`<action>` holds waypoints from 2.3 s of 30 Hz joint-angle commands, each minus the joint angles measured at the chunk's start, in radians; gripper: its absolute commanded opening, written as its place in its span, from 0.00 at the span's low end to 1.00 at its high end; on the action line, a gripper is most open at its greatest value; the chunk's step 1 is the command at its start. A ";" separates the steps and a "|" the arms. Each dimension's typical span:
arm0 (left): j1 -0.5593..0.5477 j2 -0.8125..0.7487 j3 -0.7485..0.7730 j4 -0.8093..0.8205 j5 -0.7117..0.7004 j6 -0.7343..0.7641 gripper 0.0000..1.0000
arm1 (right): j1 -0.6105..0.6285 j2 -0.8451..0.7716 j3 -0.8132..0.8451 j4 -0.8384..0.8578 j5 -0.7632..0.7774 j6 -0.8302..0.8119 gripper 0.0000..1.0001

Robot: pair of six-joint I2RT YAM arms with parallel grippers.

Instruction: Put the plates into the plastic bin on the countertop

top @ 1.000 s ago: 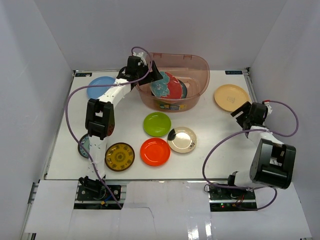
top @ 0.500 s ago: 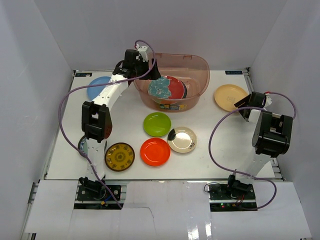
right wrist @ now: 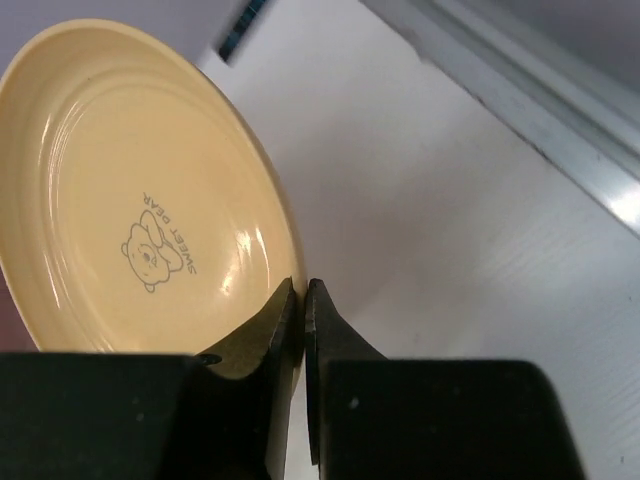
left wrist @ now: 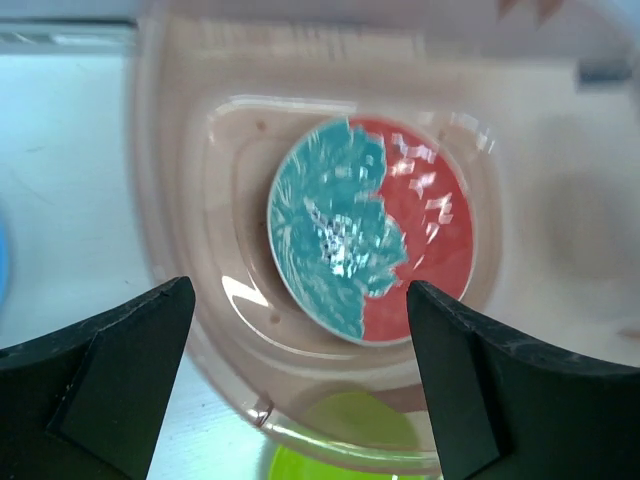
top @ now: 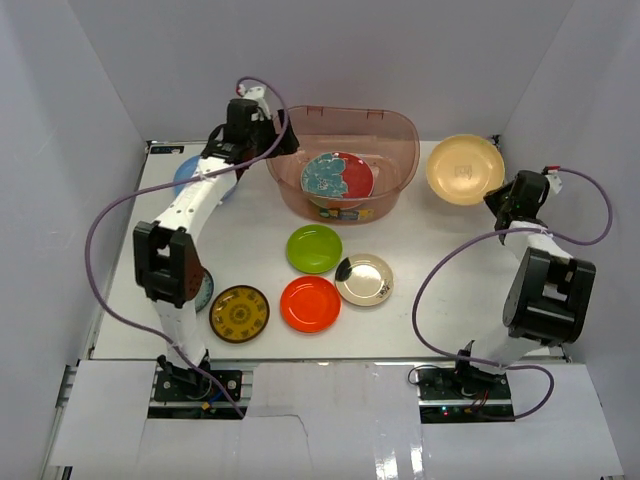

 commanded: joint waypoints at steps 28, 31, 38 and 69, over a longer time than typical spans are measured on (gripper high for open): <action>0.595 0.101 -0.456 0.281 0.006 -0.558 0.96 | 0.476 0.464 0.986 -0.448 -0.311 -0.455 0.42; 0.595 0.158 -0.404 0.282 0.018 -0.569 0.91 | 0.481 0.451 0.998 -0.446 -0.325 -0.460 0.68; 0.594 0.251 -0.310 0.271 0.050 -0.558 0.45 | 0.495 0.264 0.876 -0.378 -0.418 -0.438 0.75; 0.005 -0.111 -0.119 0.236 0.119 -0.385 0.00 | 0.525 -0.473 -0.608 -0.005 -0.426 -0.228 0.62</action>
